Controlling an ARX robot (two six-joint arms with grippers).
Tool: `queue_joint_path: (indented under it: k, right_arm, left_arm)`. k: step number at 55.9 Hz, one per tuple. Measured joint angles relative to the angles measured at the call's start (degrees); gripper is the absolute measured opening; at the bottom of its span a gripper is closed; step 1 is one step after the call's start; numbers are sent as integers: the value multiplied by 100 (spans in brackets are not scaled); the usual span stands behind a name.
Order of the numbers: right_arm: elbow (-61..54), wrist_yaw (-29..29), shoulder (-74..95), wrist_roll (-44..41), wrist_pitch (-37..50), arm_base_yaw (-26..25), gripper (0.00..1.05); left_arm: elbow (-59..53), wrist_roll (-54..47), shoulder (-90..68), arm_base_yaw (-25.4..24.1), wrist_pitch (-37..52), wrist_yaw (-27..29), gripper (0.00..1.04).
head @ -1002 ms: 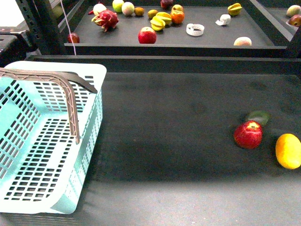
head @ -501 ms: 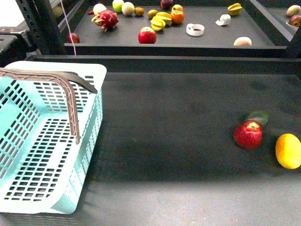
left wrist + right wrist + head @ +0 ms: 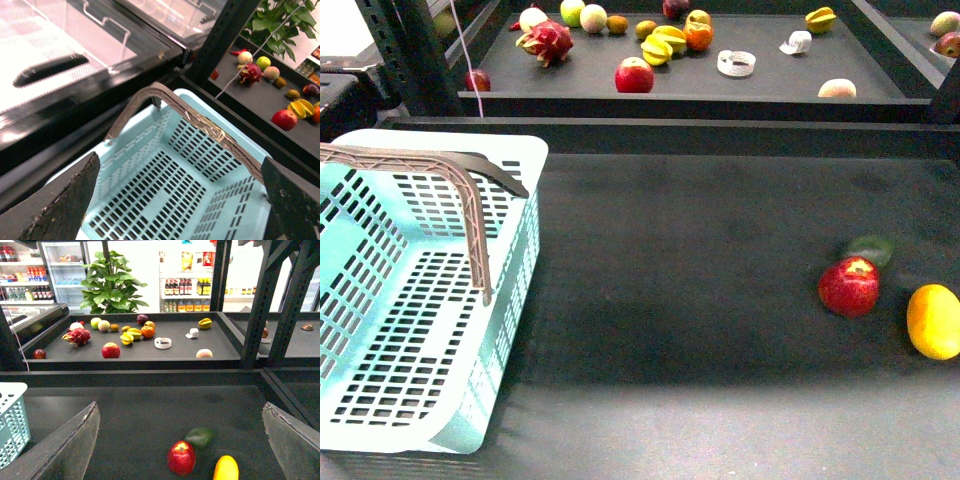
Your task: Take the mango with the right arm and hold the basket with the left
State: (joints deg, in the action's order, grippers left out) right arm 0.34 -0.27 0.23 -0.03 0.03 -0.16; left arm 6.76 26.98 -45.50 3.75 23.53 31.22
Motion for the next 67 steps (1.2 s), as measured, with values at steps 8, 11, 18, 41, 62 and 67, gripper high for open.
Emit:
queue_joint_path:
  k: [8,11,18,41,62,67]
  right_arm:
    - [0,7,0,0,0,2,97]
    - [0,4,0,0,0,2,97]
    - [0,2,0,0,0,2,97]
    - [0,4,0,0,0,2,97]
    - [0,4,0,0,0,2,97]
    - [0,4,0,0,0,2,97]
  left_arm:
    - [570,876,-2046,-181,800,-457,97]
    - [831,1150,-2673,-192,861,-605,97]
    - [1403,1751,-3731,-186,1069,-1043,97]
    - [3123,3088,-5882,-61,1161,-1532,97]
    - [3952,3547,-6719,122,1051,-1513,82]
    - [3985,3606,-6841,85,1054,-1493,66]
